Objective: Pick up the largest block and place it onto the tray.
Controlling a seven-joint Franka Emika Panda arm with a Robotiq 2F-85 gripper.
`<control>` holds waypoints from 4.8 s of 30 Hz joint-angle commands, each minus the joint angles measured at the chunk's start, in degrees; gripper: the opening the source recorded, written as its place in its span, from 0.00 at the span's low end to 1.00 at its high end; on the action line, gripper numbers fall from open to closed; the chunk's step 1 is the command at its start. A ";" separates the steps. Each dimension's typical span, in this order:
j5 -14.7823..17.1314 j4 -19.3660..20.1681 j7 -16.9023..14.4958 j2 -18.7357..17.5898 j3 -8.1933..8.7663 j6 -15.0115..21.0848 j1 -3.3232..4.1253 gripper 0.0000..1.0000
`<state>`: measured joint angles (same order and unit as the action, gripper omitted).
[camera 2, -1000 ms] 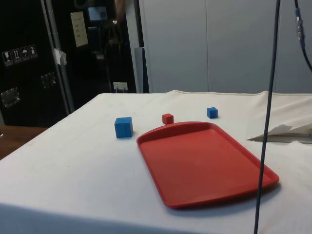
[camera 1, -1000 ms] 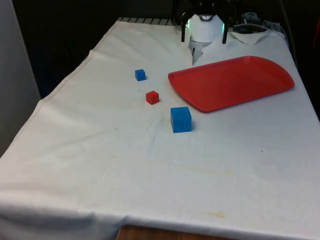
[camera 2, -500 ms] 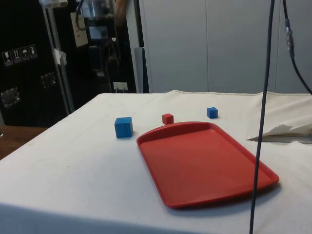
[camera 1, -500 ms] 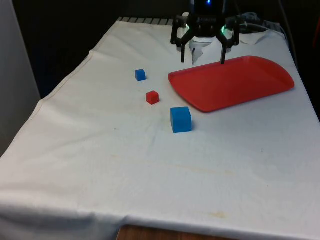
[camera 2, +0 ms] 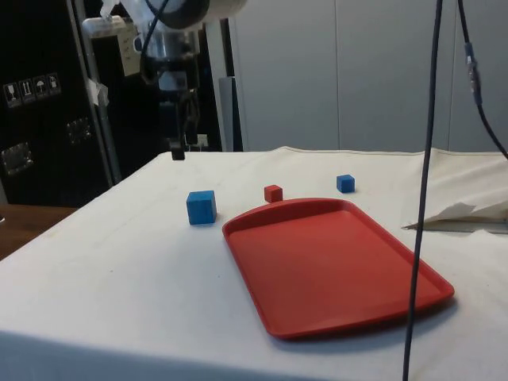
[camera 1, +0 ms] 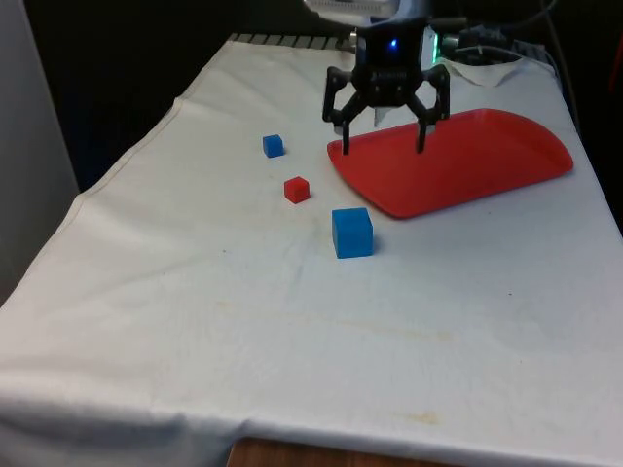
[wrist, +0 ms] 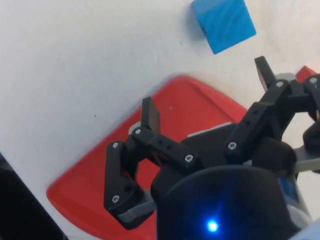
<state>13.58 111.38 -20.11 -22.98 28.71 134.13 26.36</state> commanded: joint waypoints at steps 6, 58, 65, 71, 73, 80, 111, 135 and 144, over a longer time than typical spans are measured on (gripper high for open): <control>2.41 0.23 -3.67 -2.12 -0.40 2.46 -0.40 1.00; 16.96 0.46 -21.60 -14.44 0.34 14.50 -0.57 0.00; 16.90 0.46 -21.54 -14.44 0.40 14.44 -0.52 0.00; 16.79 0.57 -21.54 -14.15 0.57 14.27 -0.46 0.00; 16.73 0.74 -21.49 -13.69 0.74 14.21 -0.29 0.00; 15.41 2.69 -21.08 -10.03 1.89 13.58 0.57 0.00; 6.42 12.32 -16.67 7.05 2.92 10.77 2.58 0.00; -2.46 23.78 -8.94 17.36 -1.20 12.38 3.55 0.00; -4.07 29.05 -6.65 19.37 -4.13 14.73 3.38 0.00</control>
<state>10.77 139.63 -27.96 -3.55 24.58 147.42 29.45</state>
